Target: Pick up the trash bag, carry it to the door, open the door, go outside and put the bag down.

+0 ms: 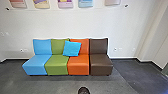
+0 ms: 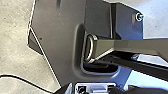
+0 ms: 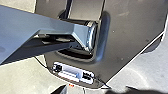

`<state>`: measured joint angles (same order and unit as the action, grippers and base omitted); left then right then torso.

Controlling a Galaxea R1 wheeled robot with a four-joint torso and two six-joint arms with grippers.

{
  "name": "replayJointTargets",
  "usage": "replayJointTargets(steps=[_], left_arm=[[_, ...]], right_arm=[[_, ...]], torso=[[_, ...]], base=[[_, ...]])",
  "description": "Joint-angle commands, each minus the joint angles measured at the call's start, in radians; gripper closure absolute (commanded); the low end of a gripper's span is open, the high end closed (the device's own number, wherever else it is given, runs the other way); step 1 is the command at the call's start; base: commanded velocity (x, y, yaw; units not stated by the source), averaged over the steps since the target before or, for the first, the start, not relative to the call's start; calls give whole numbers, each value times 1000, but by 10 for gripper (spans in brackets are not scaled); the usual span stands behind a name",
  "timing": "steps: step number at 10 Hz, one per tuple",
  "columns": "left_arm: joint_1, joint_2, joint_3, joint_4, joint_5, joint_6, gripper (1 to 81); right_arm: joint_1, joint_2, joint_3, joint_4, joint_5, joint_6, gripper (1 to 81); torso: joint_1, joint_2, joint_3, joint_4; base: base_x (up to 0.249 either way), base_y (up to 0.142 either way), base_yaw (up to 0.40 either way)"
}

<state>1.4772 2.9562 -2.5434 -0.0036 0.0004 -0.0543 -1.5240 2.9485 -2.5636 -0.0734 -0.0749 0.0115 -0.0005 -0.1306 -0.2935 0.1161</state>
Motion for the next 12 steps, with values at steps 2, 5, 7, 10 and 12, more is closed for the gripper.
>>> replayJointTargets(steps=[2, 5, 7, 10, 12], left_arm=[[-30, -8, 6, -9, 64, -1, 10], [-30, -11, 6, -7, 64, -1, 10], [-30, -20, 15, -6, 70, -1, 10], [-30, -136, 163, -7, 73, -1, 10], [-30, -236, 279, -9, 64, -1, 10]], right_arm=[[27, -3, 10, 1, -66, -5, 10], [27, -6, 19, 0, -66, -5, 10], [27, -50, 97, 0, -69, -5, 10], [29, -210, 338, 9, -72, 4, 10], [32, -275, 422, 11, -72, 8, 10]], torso=[[1, 0, 0, 0], [1, 0, 0, 0], [1, 0, 0, 0], [1, 0, 0, 0], [1, 0, 0, 0]], base=[[125, 0, 0], [79, 0, 0], [0, 0, 0], [0, 0, 0], [0, 0, 0]])
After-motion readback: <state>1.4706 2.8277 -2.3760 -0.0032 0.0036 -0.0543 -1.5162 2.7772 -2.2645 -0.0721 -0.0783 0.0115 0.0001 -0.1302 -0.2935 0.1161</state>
